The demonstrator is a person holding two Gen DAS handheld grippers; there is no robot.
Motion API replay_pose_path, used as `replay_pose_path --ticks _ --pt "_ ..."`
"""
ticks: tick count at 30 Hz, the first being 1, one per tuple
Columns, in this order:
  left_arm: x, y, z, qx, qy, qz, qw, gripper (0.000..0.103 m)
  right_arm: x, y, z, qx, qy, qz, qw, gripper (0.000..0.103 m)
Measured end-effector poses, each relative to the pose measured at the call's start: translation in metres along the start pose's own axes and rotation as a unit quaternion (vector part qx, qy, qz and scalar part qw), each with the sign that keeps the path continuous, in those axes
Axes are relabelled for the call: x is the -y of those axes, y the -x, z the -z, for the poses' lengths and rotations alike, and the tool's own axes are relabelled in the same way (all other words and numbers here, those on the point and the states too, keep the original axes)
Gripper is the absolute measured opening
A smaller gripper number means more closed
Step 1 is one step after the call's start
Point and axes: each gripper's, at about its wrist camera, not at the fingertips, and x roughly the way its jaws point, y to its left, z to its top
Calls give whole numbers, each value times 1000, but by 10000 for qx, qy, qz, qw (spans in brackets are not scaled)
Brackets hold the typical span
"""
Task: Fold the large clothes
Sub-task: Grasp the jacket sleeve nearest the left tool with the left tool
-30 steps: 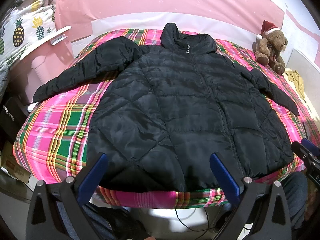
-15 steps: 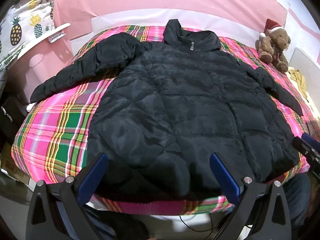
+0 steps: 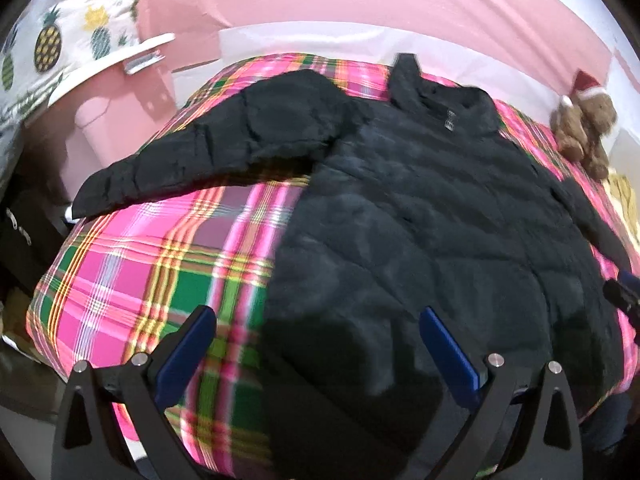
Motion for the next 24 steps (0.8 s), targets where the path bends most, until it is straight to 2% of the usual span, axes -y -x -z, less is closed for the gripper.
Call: replay_pose_path --ticks 5,9,11,14,16,21,24 --pt "-37 -20 -21 63 501 -58 9987 103 -13 -22 -21 -19 224 -55 9997 72" --pt "-69 -38 -36 110 882 -335 9955 102 -23 -42 -34 -50 394 -108 9992 72" --pt "-84 -48 -42 77 1076 -254 9938 102 -27 -52 -40 -54 452 -183 9988 72" --pt "-104 -63 -52 86 1295 -343 9910 102 -30 -66 -48 -56 496 -287 9983 72" --pt "-121 -74 -60 74 1460 -497 9880 102 -31 -76 -54 -74 502 -338 9981 72" --pt "-165 -97 -71 189 2008 -461 9784 102 -32 -97 -64 -168 549 -305 9979 72" --pt "-189 -118 -74 121 2328 -465 9713 101 -29 -109 -64 -261 552 -239 9978 72"
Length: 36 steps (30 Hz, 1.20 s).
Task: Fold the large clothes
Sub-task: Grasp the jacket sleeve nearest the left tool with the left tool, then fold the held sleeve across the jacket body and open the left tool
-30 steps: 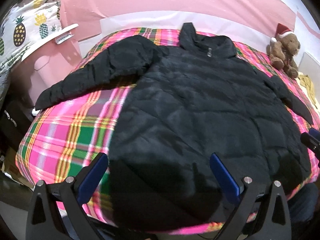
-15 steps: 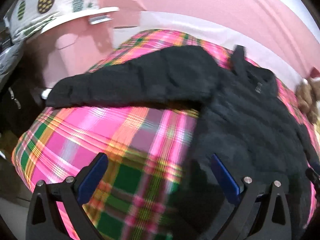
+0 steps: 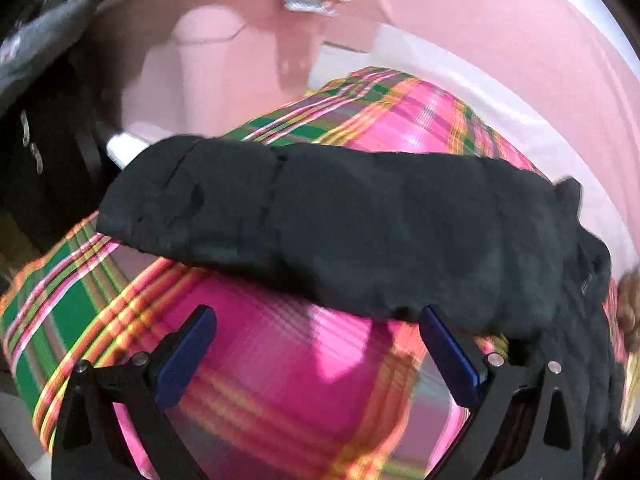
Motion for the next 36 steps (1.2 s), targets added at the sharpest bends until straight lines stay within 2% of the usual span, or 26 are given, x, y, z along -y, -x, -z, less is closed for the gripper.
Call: replay_pose_path --ticks 2,6,8,9,10,11,13,14,16,21,26,32,36 --pt "-10 -12 -6 16 152 7 9999 100 4 -7 0 -64 -38 15 10000 72" --pt "-11 -22 -14 279 117 -147 9994 99 13 -18 2 -174 -99 119 9997 72" --pt "-8 -28 -16 343 66 -249 9991 94 18 -22 3 -210 -125 184 9995 72" --pt "-6 -29 -18 359 30 -249 9990 86 19 -23 3 -214 -129 215 9995 72" --pt "-3 -29 -19 397 -28 -218 9990 72 21 -24 4 -215 -126 266 9993 72" --pt "-1 -28 -20 435 -71 -182 9989 67 23 -25 5 -216 -116 290 9993 72" --pt "4 -27 -23 426 -138 -84 9990 42 25 -25 7 -225 -87 388 9990 72" --pt "7 -26 -25 402 -157 -2 9991 34 27 -24 8 -220 -93 421 9988 72" --pt "15 -21 -27 405 -259 -22 9988 24 31 -23 11 -241 -117 470 9985 72" --pt "36 12 -35 616 -473 159 9969 20 40 -12 19 -215 -162 657 9975 72" --pt "75 60 -42 940 -772 582 9909 19 53 8 27 -128 -335 691 9970 72" --pt "157 107 -37 1131 -1365 1346 9749 19 75 31 39 -3 -602 684 9958 72" --pt "223 112 -18 975 -1805 1802 9620 19 93 47 48 112 -802 693 9943 72"
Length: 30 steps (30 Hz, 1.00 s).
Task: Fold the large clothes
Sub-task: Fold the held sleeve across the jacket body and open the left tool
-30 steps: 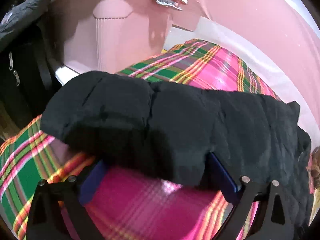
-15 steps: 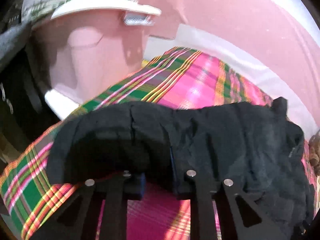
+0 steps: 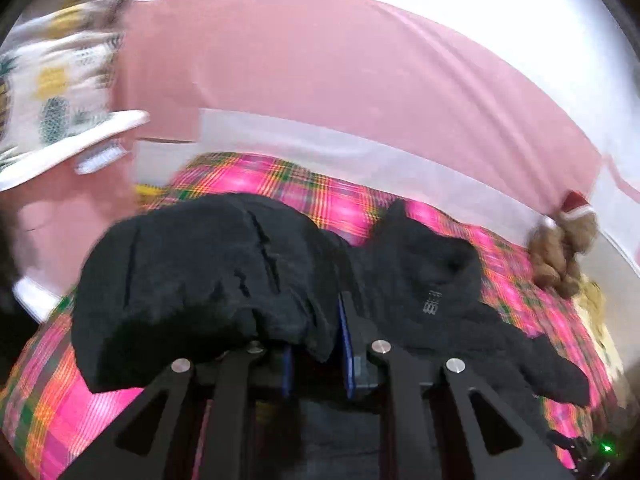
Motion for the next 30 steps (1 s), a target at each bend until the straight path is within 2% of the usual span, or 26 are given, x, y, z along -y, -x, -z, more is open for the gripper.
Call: replay_pose_path --ticks 3,8,9,11,13,16,19,22,25,27,30 --pt "49 -23 8 -237 -305 385 9985 19 15 6 5 33 -114 5 9999 72" --pt "114 -66 32 -747 -677 1038 9895 20 44 9 13 33 -362 23 9993 72" --pt "124 -74 38 -851 -708 1169 9870 24 51 9 16 31 -425 33 9991 72" --pt "143 -82 52 -1044 -668 1511 9807 37 62 7 19 13 -538 41 9985 72" --pt "159 -88 62 -1171 -622 1765 9753 66 71 6 22 -8 -627 56 9980 72" --pt "182 -90 74 -1280 -704 2088 9670 79 81 4 26 -20 -745 63 9972 72" --pt "197 -86 80 -1388 -778 2357 9587 80 91 4 28 -4 -866 71 9962 72" --pt "202 -79 76 -1352 -859 2432 9567 81 97 6 27 58 -933 66 9956 72" --pt "185 -74 67 -1248 -911 2266 9617 81 95 9 22 151 -886 41 9959 72" --pt "170 -74 61 -1163 -920 2068 9671 81 92 8 16 190 -854 -4 9962 72" --pt "140 -84 48 -1048 -969 1541 9777 81 83 -1 3 160 -808 -157 9965 72"
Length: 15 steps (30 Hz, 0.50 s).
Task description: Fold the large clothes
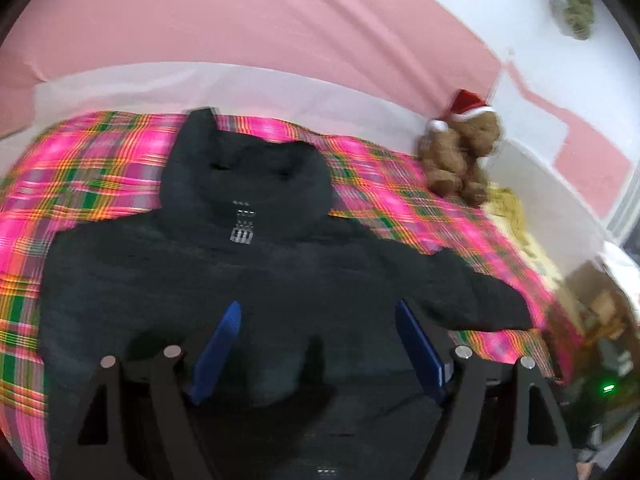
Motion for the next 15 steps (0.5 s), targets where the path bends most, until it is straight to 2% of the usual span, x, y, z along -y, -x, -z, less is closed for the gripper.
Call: replay_pose_path --ticks 4,7,8,10,13,15 --pt "-60 -8 -3 -49 115 -971 9952 81 -22 -22 -18 -86 221 -243 9994 70" --pt "-101 -22 7 -298 311 -1444 9886 80 -39 -51 -33 -243 461 -272 9983 51" --pt "-115 -28 13 -455 466 -1479 9869 80 -43 -61 -37 -299 530 -263 9978 47" --pt "-131 -35 27 -580 661 -1428 9858 80 -48 -86 -46 -462 611 -216 9968 46" --pt "-127 -33 38 -562 578 -1335 9878 80 -42 -121 -63 -606 577 16 9965 46" --pt "-121 -30 35 -612 487 -1221 9894 80 -36 -129 -70 -651 483 18 9967 46"
